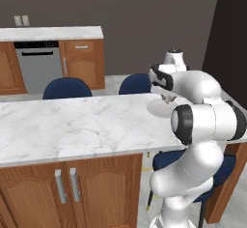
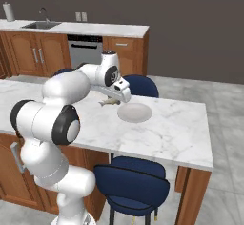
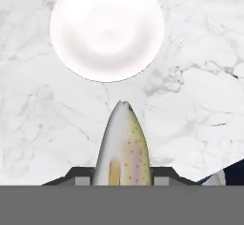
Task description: Take the fish from the fridge and place it on the digital scale on the counter by the fridge. Wait a few seconds for a reading, then move it to the plate on the dining counter.
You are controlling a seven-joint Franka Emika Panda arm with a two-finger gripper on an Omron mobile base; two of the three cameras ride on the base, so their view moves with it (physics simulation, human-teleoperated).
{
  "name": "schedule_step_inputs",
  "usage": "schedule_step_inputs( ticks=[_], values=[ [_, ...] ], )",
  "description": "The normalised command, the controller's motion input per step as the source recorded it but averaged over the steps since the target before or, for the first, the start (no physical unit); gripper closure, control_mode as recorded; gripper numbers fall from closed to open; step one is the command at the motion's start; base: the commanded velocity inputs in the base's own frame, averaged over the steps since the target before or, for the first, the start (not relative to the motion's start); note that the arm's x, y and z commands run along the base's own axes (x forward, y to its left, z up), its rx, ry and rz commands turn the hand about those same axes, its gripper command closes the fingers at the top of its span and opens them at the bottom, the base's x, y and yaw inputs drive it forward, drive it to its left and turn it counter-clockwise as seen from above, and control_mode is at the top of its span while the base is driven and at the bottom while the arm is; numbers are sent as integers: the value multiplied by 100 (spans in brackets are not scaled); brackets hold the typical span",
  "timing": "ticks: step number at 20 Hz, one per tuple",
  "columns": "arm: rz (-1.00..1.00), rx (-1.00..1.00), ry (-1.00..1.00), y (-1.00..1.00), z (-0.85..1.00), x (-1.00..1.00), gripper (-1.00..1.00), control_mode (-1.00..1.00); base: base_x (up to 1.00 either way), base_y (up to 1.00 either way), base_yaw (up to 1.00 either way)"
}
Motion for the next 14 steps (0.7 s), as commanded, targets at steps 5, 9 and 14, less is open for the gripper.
schedule_step_inputs(
  ticks=[5, 9, 14],
  values=[
    [-5, 0, 18, -18, -65, 83, 100, -100, 0, 0, 0],
    [-4, 0, 14, -22, -48, 62, 100, -100, 0, 0, 0],
    [-3, 0, 13, -20, -40, 52, 100, -100, 0, 0, 0]
  ],
)
